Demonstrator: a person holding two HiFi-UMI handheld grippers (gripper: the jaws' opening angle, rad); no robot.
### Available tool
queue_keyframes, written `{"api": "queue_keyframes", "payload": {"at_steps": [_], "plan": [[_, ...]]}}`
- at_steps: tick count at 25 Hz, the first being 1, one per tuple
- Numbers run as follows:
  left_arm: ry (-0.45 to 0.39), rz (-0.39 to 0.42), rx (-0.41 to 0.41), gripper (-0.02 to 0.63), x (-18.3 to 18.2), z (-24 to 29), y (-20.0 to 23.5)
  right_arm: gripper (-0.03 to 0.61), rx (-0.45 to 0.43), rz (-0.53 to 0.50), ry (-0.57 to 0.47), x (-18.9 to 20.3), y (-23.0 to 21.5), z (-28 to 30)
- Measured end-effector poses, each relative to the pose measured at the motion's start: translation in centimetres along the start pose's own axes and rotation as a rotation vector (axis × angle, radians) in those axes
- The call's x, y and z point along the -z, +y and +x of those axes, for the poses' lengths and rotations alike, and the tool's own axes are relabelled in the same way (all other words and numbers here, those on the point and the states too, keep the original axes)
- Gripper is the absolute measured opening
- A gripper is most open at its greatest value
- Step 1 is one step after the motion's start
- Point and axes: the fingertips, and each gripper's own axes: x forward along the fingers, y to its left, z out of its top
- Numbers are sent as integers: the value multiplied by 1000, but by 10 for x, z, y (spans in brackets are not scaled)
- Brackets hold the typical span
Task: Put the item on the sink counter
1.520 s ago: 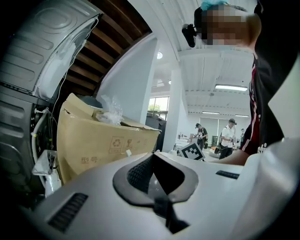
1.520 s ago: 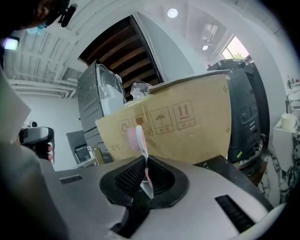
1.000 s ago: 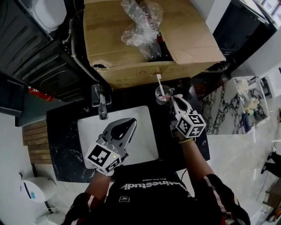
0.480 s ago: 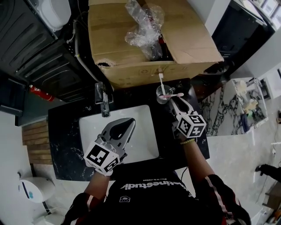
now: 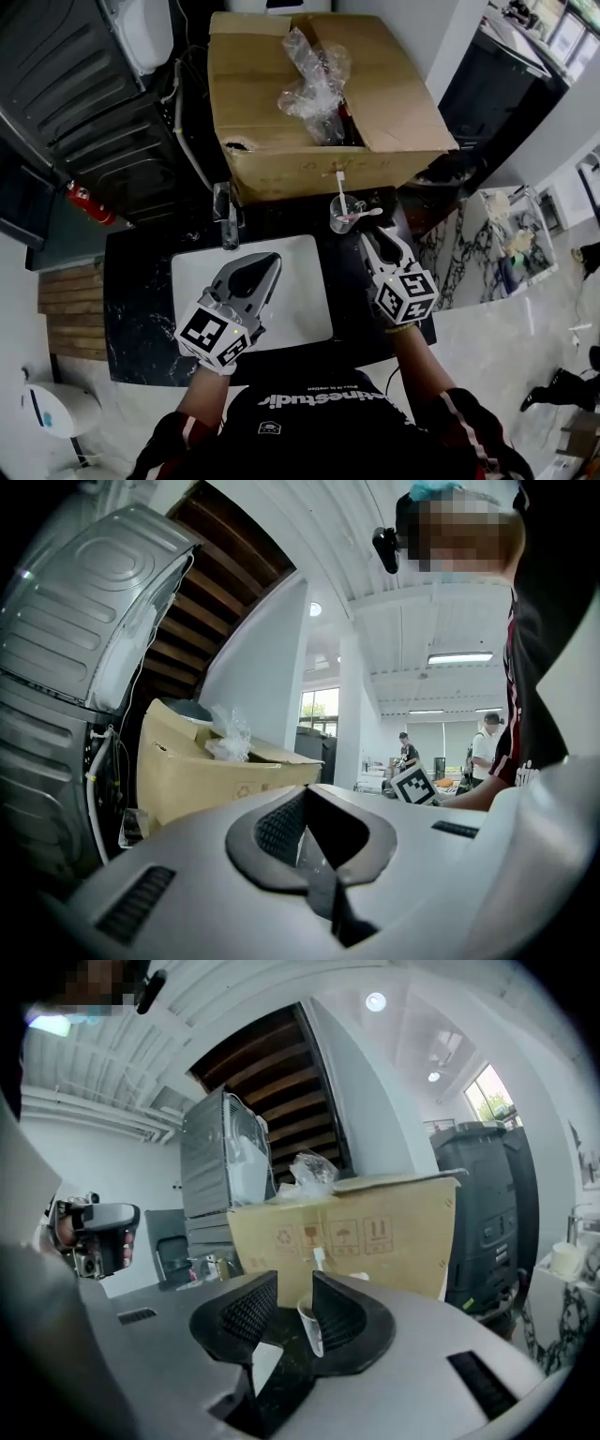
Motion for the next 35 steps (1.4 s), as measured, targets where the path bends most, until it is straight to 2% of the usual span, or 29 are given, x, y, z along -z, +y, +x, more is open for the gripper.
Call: {"api": "queue_keyframes", "payload": {"at_steps": [6,13,18,27,35], "plan": [[-34,59,-14,14,-18,-18,-10,140,-145,-113,-123,-53,83,-26],[-36,106,-57,14,-23,-41,-14,132,-275,-162,-218,-83,151,-54],[-39,144,-70,14,-26,-50,-20,96,-320,-177,-246,-90,174,-65],[-65,150,-54,14,-36,-51,-31,41,-370,-224,-265,-96,197,-80],[-68,158,-34,14,-39,-46,-40,37,-380,-233,-265,-96,200,-83]]}}
